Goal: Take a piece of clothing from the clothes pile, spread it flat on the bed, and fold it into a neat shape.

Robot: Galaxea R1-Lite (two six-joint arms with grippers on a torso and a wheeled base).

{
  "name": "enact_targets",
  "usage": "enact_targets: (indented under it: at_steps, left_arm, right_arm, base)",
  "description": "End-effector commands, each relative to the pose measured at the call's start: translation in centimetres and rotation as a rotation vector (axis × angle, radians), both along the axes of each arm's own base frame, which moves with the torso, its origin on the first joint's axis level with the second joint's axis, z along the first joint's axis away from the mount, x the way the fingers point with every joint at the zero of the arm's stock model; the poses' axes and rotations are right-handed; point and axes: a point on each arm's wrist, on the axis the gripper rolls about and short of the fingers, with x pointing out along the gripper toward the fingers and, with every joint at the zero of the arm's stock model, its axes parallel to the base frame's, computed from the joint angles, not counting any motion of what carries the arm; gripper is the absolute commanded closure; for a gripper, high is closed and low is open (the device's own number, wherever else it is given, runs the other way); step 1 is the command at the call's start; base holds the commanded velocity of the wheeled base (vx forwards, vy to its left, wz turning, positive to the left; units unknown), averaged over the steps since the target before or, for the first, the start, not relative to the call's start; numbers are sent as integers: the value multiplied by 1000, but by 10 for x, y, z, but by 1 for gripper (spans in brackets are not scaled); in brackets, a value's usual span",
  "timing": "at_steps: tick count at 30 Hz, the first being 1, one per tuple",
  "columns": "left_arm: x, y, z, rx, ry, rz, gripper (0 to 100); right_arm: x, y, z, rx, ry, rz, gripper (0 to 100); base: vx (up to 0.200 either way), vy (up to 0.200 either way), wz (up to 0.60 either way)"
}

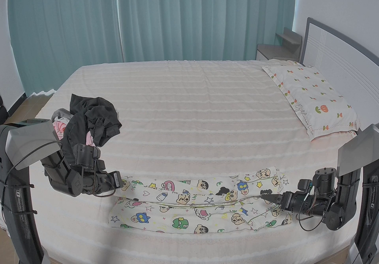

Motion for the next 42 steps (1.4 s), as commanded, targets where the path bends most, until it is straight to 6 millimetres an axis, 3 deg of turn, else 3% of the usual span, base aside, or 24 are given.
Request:
enact_targets:
  at_steps: [1, 8, 31, 36, 42]
  left_arm:
    - [0, -2, 20, -10, -59, 0, 100]
    - [6, -5, 43, -19, -186, -6, 100]
    - [22, -13, 66, -31, -441, -7, 100]
    - [17, -12, 63, -10, -461, 28, 100]
    - [-3, -10, 53, -7, -474, 31, 100]
  right_arm:
    - [1, 0, 1, 3, -16, 0, 0]
    - [1, 0, 1, 3, -16, 0, 0]
    - [1, 1, 0, 4, -15, 3, 0]
    - [1, 1, 0, 4, -15, 3, 0]
    - [1, 1, 0, 4, -15, 5, 0]
  base:
    - [0, 0, 0]
    - [0, 0, 0]
    - [0, 0, 0]
    - [0, 0, 0]
    - [0, 0, 0]
